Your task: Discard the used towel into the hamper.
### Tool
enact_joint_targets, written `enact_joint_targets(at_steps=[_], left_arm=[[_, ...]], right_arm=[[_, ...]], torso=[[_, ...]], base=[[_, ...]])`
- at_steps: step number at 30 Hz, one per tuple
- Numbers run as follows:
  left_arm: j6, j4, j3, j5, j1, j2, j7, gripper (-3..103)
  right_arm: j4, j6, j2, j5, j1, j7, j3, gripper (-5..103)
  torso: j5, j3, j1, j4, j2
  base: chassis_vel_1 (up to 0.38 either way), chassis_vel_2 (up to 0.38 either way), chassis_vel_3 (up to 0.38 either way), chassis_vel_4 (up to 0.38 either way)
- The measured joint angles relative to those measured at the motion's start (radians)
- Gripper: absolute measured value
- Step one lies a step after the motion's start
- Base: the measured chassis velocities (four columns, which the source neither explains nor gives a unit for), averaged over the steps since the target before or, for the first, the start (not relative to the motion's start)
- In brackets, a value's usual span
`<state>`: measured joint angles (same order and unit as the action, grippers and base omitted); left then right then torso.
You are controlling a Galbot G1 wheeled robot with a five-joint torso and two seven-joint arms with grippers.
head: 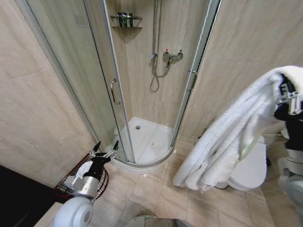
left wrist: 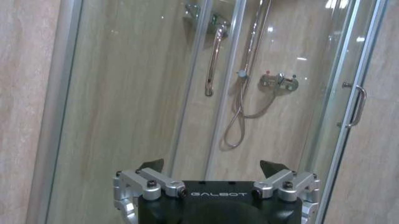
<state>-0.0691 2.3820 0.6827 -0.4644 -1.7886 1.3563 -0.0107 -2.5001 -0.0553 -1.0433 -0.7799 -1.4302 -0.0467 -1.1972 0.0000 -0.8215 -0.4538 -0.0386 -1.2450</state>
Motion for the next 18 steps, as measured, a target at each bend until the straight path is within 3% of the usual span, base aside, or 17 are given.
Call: enact_joint_targets(at_steps=[18], left_arm=[[0.0,0.0,0.0,0.0,0.0,0.0,0.0,100]], right_arm=[[0.0,0.001,-0.018,0.023,-0.006,-0.001,0.048,7]], torso=[[-0.0001,0.004,0.004,0.0,0.007]], base=[[0.004,0.006,0.005,0.003]])
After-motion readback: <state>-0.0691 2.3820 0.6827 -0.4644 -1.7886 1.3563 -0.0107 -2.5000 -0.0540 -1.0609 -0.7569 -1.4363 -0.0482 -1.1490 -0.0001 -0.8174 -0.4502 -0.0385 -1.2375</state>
